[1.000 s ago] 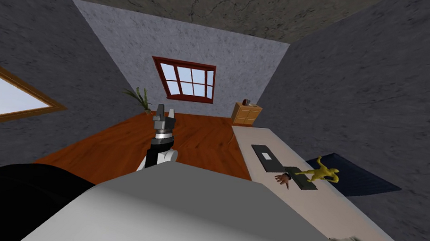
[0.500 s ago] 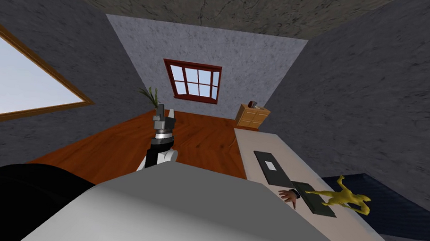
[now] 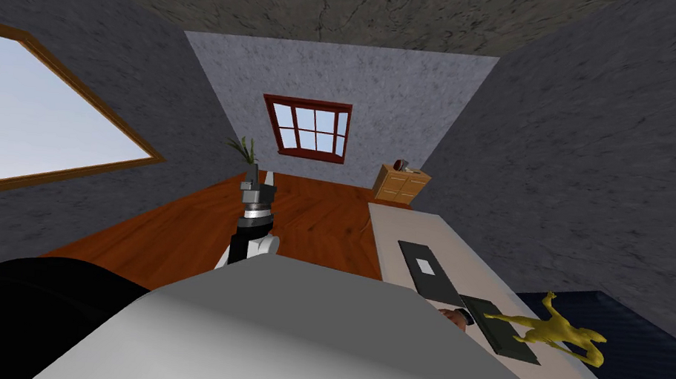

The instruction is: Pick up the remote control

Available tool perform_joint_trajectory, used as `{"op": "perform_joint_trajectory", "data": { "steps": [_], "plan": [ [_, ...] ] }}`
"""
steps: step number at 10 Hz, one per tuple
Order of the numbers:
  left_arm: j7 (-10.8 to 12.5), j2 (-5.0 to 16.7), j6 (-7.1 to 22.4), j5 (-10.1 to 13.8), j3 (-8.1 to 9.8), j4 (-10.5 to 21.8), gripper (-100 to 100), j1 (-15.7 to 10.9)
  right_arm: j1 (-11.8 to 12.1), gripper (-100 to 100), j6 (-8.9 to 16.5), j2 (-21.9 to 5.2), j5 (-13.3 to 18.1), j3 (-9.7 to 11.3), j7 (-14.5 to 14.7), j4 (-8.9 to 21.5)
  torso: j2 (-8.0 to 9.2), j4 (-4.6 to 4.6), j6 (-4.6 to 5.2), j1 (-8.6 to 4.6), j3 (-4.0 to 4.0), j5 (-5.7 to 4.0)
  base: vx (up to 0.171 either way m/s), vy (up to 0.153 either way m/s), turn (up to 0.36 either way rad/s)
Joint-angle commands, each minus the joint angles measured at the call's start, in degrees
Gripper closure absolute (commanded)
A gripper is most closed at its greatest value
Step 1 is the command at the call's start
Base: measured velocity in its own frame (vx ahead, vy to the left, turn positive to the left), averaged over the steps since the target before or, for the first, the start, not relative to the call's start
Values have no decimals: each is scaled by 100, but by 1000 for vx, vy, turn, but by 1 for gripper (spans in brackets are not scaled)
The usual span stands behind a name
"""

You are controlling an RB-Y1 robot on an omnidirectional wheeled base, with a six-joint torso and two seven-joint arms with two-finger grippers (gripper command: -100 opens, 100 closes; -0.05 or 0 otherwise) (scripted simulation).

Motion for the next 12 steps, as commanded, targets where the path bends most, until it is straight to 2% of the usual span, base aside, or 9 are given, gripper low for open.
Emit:
{"op": "perform_joint_trajectory", "data": {
  "steps": [1,2,5,7,8,9,12],
  "plan": [
    [0,0,0,0,0,0,0,0,0,0,0,0,0,0,0,0,0,0,0,0,0,0,1,-13,-2],
    [0,0,0,0,-1,0,0,0,-57,-100,57,182,-4,34,27,180,2,0,0,21,1,6,-6,-21,78],
    [0,0,0,0,-1,0,0,0,-94,-100,95,303,-6,57,47,302,7,1,0,19,4,5,-9,-30,35],
    [0,-1,0,0,-1,0,0,-1,-169,-100,172,547,-12,104,86,544,7,2,0,25,4,7,-12,-23,58],
    [0,0,0,0,-1,0,0,-1,-158,-100,135,497,-35,80,129,502,8,2,-1,22,5,6,-6,-15,15],
    [0,-1,0,0,-1,0,0,0,-163,100,146,509,-28,86,118,513,6,1,1,26,4,8,-4,-3,-12],
    [0,-1,0,0,-1,0,0,0,-158,100,141,508,-28,89,120,513,3,3,-1,30,3,8,0,0,0]
  ]
}}
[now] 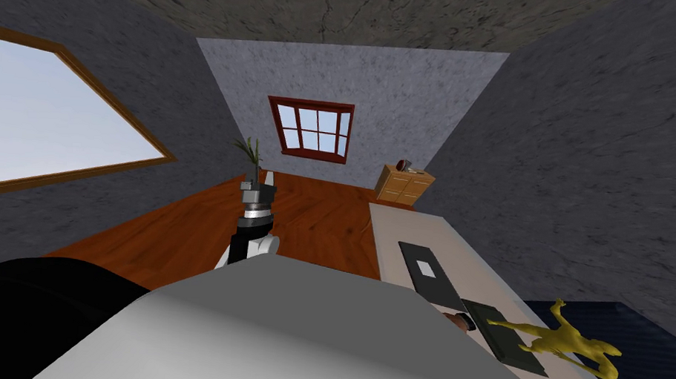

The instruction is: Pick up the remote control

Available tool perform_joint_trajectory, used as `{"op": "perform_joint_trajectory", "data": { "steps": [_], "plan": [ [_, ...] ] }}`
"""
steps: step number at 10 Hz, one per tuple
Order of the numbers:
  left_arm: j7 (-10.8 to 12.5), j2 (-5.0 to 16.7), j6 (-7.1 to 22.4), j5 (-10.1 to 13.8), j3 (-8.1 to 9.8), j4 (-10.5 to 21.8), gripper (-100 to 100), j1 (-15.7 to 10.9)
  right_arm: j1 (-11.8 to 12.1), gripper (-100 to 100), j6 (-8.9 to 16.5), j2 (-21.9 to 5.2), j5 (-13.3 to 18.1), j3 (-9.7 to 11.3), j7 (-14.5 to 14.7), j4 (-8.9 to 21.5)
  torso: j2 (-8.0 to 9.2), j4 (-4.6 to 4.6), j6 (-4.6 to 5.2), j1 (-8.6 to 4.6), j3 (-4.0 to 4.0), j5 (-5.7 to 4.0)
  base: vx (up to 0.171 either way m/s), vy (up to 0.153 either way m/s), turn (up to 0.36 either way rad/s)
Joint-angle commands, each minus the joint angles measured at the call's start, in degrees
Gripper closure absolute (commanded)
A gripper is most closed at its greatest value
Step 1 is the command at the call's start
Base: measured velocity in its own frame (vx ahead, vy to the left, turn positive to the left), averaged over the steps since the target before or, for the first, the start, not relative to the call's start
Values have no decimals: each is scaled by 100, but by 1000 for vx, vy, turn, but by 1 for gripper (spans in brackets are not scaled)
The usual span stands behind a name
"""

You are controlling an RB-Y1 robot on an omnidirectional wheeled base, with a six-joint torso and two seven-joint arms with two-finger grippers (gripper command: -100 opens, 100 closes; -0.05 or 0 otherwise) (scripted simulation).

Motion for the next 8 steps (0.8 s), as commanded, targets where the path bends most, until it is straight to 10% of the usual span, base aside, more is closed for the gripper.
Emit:
{"op": "perform_joint_trajectory", "data": {
  "steps": [1,2,3,7,8],
  "plan": [
    [0,0,0,0,0,0,0,0,0,100,0,0,0,0,0,0,0,0,0,0,0,0,0,0,0],
    [0,0,0,0,0,0,0,0,0,0,0,0,0,0,0,0,0,0,0,0,0,0,0,0,0],
    [0,0,0,0,0,0,0,0,64,100,-46,-204,22,-32,-73,-211,0,0,0,0,0,0,11,26,-71],
    [0,0,0,0,0,0,0,0,135,100,-93,-459,101,-40,-207,-481,-6,-2,3,20,-4,7,14,35,-62],
    [0,0,0,0,0,0,0,0,139,0,-97,-473,109,-39,-231,-497,-4,-2,2,13,-3,4,0,0,0]
  ]
}}
